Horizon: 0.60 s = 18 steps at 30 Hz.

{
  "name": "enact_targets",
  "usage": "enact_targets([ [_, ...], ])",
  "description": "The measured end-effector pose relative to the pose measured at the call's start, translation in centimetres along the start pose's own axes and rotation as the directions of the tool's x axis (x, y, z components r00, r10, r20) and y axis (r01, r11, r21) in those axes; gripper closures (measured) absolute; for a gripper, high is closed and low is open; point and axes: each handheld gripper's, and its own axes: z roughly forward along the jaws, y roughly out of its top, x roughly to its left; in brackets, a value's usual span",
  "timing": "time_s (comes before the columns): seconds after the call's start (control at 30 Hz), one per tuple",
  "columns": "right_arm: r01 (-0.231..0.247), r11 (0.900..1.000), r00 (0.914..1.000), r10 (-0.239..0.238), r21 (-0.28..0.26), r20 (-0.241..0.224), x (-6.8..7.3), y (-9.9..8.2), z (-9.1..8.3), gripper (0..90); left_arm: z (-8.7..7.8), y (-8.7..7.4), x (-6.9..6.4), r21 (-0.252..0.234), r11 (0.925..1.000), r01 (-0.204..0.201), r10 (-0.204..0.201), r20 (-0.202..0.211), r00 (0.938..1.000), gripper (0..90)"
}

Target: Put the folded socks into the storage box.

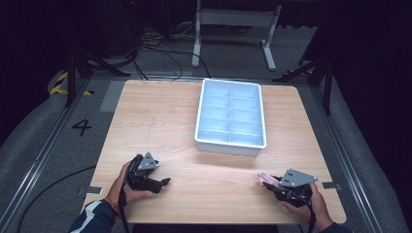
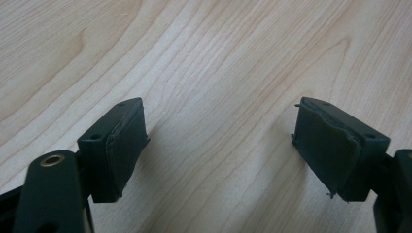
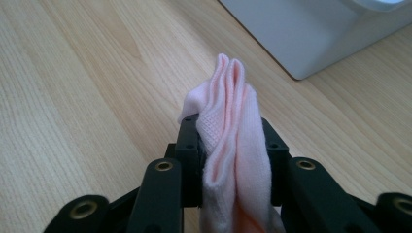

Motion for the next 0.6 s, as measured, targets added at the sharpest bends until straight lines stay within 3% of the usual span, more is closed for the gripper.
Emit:
enact_targets([
  [0.6,-0.043,0.9963,0.9984,0.046,-0.075,0.032,-2.2,0.0,-2.4,70.0,0.1,-0.2,-0.1,-0.021,0.9997,0.011,-0.011,0.004,0.9999,19.1],
])
